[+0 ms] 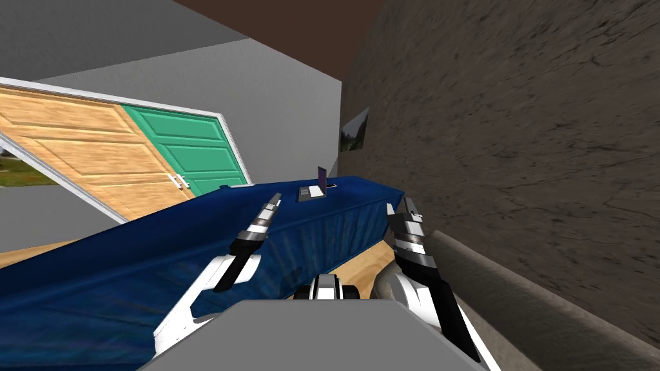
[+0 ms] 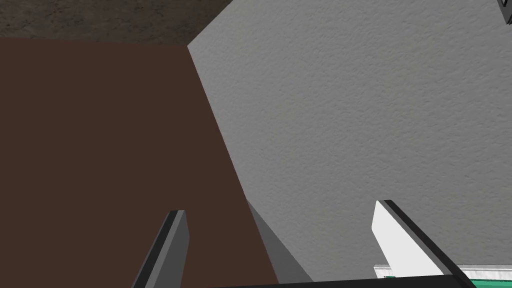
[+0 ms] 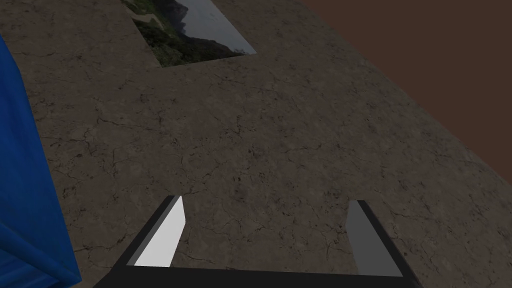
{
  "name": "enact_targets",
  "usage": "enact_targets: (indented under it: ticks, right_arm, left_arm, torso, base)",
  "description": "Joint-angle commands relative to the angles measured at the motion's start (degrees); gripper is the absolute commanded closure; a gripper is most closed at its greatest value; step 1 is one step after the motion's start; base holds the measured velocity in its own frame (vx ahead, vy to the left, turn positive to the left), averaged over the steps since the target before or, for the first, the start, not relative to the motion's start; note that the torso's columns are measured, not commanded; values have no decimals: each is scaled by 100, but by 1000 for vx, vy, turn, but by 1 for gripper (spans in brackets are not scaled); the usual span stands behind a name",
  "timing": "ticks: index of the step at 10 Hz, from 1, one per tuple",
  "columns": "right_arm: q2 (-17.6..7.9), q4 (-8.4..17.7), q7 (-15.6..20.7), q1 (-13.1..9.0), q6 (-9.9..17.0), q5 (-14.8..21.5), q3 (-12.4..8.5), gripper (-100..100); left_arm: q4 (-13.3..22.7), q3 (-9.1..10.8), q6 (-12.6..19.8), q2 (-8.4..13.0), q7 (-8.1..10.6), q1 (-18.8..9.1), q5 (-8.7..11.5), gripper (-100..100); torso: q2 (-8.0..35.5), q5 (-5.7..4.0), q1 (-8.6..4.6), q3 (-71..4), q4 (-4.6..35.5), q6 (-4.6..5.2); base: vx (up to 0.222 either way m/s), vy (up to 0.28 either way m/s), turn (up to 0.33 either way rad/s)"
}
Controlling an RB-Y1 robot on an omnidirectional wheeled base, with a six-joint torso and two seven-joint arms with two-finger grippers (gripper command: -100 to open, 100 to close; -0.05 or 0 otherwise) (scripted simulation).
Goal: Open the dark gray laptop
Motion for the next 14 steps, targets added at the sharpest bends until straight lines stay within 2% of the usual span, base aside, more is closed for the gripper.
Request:
enact_targets:
  ticks: [1,2,3,4,5,6,8,9,10,11,12,13,14]
  right_arm:
    - [0,0,0,1,0,0,0,0]
    - [0,0,0,0,0,0,0,0]
    - [0,0,0,1,0,0,-1,0]
    - [0,0,0,0,0,0,0,0]
    - [0,0,0,1,0,0,-1,0]
    - [0,0,0,0,0,0,0,0]
    - [0,0,0,0,0,0,0,0]
    - [0,0,0,0,0,0,0,0]
    - [0,0,0,1,0,0,-1,0]
    - [0,0,0,1,0,0,0,0]
    - [0,0,0,1,0,0,-1,0]
    - [0,0,0,0,0,0,0,0]
    - [0,0,0,0,0,0,0,0]
  left_arm:
    - [79,129,350,8,102,-208,-402,-100]
    - [79,129,350,8,102,-208,-452,-100]
    - [144,235,559,5,166,-343,-684,-100]
    - [144,235,559,5,166,-343,-722,-100]
    - [212,341,776,-5,227,-483,-940,-100]
    - [212,341,776,-5,227,-483,-989,-100]
    - [354,552,1155,-40,338,-774,-1396,-100]
    - [354,552,1227,-40,338,-774,-1510,-100]
    - [426,656,1460,-63,386,-924,-1715,-100]
    - [426,656,1460,-63,386,-924,-1762,-100]
    - [499,758,1698,-88,430,-1076,-1998,-100]
    - [572,858,1884,-113,469,-1230,-2146,-100]
    - [572,858,1939,-113,469,-1230,-2243,-100]
  torso:
    - [-1,0,0,-1,0,-5]
    - [0,0,-1,0,0,0]
    - [0,-1,-2,0,0,-5]
    - [-2,0,-2,-1,-1,0]
    - [-1,0,-2,-1,0,-5]
    - [0,0,-2,0,0,0]
    - [1,-1,-4,0,0,1]
    - [1,0,-1,1,0,0]
    - [0,0,0,1,0,-8]
    - [-2,-1,-3,-1,-1,-1]
    - [-3,-1,-4,-2,-1,-4]
    - [-1,-1,-4,-1,0,1]
    - [1,-1,-4,1,0,1]
  base:
    - [-13,31,-241]
    - [-13,28,-125]
    - [-9,26,-235]
    - [-10,25,-132]
    - [-12,26,-237]
    - [-12,21,-124]
    - [-18,21,-321]
    - [-15,22,-152]
    - [-14,10,-200]
    - [-9,9,-149]
    - [-9,6,-305]
    - [-19,8,-448]
    - [-10,7,-129]
